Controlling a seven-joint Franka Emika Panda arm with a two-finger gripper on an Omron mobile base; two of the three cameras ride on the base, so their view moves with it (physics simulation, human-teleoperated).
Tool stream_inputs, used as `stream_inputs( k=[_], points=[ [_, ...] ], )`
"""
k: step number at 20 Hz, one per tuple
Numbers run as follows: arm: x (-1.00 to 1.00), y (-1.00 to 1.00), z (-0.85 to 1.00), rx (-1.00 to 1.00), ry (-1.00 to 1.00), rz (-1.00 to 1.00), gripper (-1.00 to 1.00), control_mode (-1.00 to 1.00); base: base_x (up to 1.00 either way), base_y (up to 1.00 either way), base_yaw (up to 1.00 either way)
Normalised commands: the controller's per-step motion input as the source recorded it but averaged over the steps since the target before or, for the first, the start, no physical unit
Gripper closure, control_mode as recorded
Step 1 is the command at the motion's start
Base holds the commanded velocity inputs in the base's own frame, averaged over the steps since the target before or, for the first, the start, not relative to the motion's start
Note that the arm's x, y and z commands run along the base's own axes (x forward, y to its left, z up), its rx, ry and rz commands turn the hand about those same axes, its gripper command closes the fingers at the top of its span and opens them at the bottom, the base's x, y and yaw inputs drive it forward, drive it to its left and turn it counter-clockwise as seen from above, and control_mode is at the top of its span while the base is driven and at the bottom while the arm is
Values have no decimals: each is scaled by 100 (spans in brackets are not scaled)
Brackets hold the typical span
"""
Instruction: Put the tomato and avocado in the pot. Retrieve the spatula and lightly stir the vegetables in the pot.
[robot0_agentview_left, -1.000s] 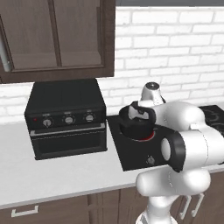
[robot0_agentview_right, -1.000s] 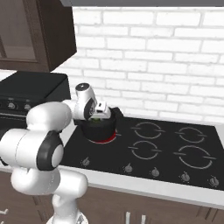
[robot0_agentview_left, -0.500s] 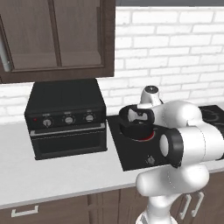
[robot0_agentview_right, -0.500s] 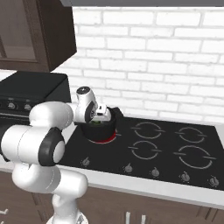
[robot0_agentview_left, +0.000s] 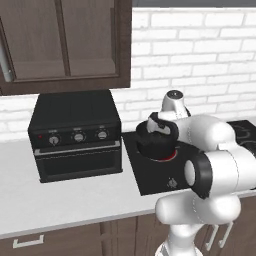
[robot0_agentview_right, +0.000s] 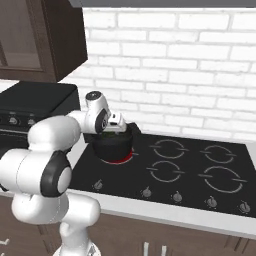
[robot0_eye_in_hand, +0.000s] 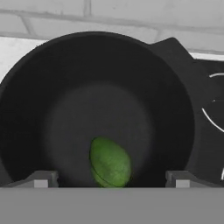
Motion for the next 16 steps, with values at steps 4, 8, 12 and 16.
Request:
stream_inputs(
  k=[4, 8, 12, 16],
  points=[
    [-48, -2, 89, 0, -6, -2, -100, -100, 0, 0, 0],
    [-94, -13, 96, 0, -4, -8, -100, -100, 0, 0, 0],
    [-100, -5, 69, 0, 0, -10, -100, -100, 0, 0, 0],
    [-100, 0, 31, 2, 1, -7, -100, -100, 0, 0, 0]
  ],
)
